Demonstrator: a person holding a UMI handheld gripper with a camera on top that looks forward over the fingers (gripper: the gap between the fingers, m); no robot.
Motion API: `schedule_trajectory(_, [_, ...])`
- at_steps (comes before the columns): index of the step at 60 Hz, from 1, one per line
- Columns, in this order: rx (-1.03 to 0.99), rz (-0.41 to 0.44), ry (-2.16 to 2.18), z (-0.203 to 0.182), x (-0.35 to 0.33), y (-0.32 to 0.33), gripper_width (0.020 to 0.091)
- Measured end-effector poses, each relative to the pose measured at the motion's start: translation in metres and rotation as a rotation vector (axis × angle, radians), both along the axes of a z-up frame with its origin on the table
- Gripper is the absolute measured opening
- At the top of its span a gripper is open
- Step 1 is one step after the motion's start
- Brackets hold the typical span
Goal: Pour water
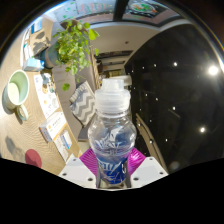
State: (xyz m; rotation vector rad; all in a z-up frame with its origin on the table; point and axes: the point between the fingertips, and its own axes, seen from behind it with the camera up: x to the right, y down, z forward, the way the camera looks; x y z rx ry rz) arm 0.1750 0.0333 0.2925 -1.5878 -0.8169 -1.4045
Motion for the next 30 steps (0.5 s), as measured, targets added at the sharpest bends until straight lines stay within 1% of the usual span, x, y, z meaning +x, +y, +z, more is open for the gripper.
schedule_trajectory(5, [-0.068,0.046,-0.207,-0.015,-0.039,0.023,0.0339])
schedule_trajectory(14, [-0.215,0.137,-0.507,-0.064,-0.089,0.054,0.0338])
schedule_trajectory(22, [-0.35,0.171,-0.718,-0.102,-0.102,0.063,0.0337])
schedule_trajectory(30, [-0.387,0.17,-0.709,-0.115,-0.102,0.061,0.0337])
